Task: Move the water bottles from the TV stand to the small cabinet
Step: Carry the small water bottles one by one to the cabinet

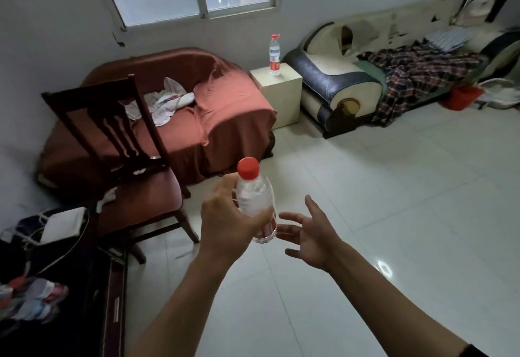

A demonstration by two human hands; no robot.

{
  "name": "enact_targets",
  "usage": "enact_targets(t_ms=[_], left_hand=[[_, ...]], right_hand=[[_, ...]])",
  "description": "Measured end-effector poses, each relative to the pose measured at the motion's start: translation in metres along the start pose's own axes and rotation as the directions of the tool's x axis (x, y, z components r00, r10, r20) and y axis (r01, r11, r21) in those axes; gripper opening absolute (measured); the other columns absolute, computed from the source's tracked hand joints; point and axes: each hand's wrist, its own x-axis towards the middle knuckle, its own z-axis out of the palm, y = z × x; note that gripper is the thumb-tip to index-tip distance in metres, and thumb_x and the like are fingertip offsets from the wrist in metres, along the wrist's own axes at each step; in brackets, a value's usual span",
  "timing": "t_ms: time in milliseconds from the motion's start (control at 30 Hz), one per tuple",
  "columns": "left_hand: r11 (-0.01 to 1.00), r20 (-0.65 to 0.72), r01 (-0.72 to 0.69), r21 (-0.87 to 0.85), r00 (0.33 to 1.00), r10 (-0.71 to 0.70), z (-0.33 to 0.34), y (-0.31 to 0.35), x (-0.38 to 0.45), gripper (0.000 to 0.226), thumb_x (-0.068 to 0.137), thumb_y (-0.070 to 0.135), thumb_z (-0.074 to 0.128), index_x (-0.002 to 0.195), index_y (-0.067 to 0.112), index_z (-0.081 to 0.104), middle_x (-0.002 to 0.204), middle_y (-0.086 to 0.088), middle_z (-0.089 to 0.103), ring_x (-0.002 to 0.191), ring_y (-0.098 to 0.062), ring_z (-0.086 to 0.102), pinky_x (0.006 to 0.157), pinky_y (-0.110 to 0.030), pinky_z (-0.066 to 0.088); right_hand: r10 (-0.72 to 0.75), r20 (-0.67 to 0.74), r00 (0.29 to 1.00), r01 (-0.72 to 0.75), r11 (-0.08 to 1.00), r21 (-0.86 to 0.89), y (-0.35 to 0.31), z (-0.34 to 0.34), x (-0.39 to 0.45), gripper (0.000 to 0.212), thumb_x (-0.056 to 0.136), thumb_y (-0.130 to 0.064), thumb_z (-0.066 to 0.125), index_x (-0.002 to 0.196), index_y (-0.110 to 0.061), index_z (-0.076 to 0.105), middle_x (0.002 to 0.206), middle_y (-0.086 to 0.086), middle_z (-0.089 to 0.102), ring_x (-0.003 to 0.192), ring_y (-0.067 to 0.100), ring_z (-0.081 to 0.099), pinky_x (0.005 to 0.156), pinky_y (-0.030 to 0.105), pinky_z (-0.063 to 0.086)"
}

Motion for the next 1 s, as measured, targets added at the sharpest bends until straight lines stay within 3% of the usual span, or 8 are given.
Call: enact_targets(t_ms=[267,433,600,700,1000], left_hand=[[0.995,0.095,-0.074,-0.070,0.992,0.081,0.088,0.024,0.062,0.061,0.059,0.035,0.093,0.111,0.025,0.062,0.099,0.008,0.068,0.087,-0.009,0.065,0.076,-0.029,0.057],[0.983,0.145,-0.116,-0.143,0.980,0.137,0.141,0.023,0.120,0.062,0.061,0.031,0.094,0.113,0.019,0.063,0.101,0.004,0.068,0.087,-0.012,0.065,0.074,-0.017,0.053],[0.960,0.163,-0.163,-0.227,0.966,0.202,0.186,0.021,0.200,0.061,0.061,0.034,0.093,0.112,0.021,0.060,0.101,0.003,0.067,0.088,-0.015,0.064,0.077,-0.037,0.059],[0.951,0.172,-0.167,-0.261,0.961,0.216,0.210,0.020,0.249,0.065,0.061,0.034,0.092,0.115,0.018,0.060,0.104,0.002,0.067,0.091,-0.016,0.063,0.079,-0.040,0.059],[0.947,0.265,-0.203,-0.250,0.926,0.268,0.284,0.029,0.366,0.063,0.058,0.041,0.085,0.112,0.019,0.062,0.100,0.006,0.066,0.081,-0.009,0.060,0.071,-0.020,0.052]], right_hand=[[-0.024,-0.085,0.996,0.028,0.999,0.044,-0.064,-0.066,0.022,0.070,0.094,-0.068,0.029,0.121,-0.014,0.064,0.123,0.010,0.064,0.117,0.029,0.056,0.111,0.054,0.029],[-0.043,-0.152,0.988,0.051,0.997,0.049,-0.114,-0.092,0.055,0.068,0.094,-0.068,0.029,0.121,-0.016,0.063,0.119,0.008,0.064,0.108,0.028,0.057,0.098,0.049,0.034],[-0.078,-0.241,0.967,0.086,0.996,0.023,-0.187,-0.102,0.088,0.068,0.093,-0.069,0.029,0.123,-0.017,0.062,0.121,0.007,0.064,0.111,0.029,0.057,0.107,0.052,0.031],[-0.096,-0.264,0.960,0.103,0.995,0.013,-0.230,-0.105,0.112,0.067,0.094,-0.068,0.028,0.125,-0.017,0.060,0.126,0.008,0.063,0.118,0.030,0.055,0.112,0.055,0.028],[-0.070,-0.251,0.965,0.095,0.991,0.089,-0.329,-0.139,0.189,0.069,0.093,-0.069,0.029,0.127,-0.018,0.060,0.129,0.008,0.062,0.121,0.032,0.054,0.111,0.055,0.031]])
